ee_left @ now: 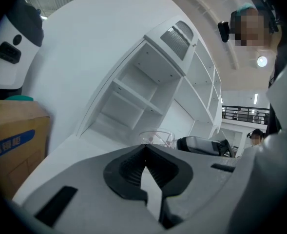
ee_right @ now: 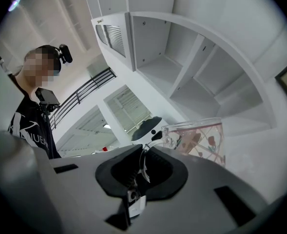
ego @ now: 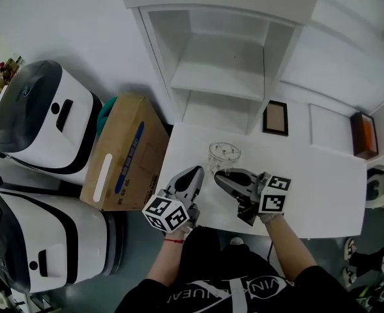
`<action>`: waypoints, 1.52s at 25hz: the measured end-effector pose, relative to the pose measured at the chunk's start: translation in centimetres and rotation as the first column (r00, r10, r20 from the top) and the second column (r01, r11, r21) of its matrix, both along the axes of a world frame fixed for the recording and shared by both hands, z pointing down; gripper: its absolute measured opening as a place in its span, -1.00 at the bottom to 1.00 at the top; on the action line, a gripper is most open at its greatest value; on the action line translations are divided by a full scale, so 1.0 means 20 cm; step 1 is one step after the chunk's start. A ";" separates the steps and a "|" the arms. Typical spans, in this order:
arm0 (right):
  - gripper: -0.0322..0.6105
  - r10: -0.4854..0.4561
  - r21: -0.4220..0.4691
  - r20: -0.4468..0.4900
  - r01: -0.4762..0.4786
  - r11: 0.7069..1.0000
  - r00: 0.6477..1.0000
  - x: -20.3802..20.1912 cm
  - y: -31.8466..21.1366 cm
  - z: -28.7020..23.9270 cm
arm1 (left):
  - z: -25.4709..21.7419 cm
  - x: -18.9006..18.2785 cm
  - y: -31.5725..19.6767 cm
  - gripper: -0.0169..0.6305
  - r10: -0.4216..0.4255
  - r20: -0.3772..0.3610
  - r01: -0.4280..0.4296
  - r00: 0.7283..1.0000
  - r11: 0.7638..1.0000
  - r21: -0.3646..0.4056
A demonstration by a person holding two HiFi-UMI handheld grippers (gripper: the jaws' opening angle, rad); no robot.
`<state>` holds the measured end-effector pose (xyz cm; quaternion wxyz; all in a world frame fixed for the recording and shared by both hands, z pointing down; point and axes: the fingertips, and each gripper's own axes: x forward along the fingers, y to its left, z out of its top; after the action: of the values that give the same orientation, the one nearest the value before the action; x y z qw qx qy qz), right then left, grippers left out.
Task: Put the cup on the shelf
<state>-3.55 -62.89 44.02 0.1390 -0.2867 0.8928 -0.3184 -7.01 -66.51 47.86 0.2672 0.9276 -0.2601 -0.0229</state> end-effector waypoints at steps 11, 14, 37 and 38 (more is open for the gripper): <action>-0.84 0.141 -0.010 -0.008 -0.141 0.990 0.990 0.08 -0.33 0.09 | 0.12 0.13 -0.19 -0.93 0.165 0.000 -0.165 0.986 0.985 -0.045; -0.84 0.175 -0.012 -0.005 -0.175 0.984 0.984 0.10 -0.42 0.11 | 0.14 0.17 -0.23 -0.93 0.203 -0.004 -0.203 0.979 0.978 -0.055; -0.84 0.300 0.012 -0.060 -0.300 0.954 0.952 0.25 -0.85 0.28 | 0.24 0.38 -0.61 -0.93 0.237 -0.054 -0.241 0.970 0.967 -0.083; -0.84 0.307 0.018 -0.061 -0.307 0.952 0.950 0.25 -0.87 0.29 | 0.25 0.38 -0.62 -0.93 0.237 -0.055 -0.241 0.970 0.967 -0.084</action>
<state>1.51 -80.25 49.81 0.1595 -0.4313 0.8427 -0.2800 0.52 -78.97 52.81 0.3152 0.9385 -0.1411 0.0003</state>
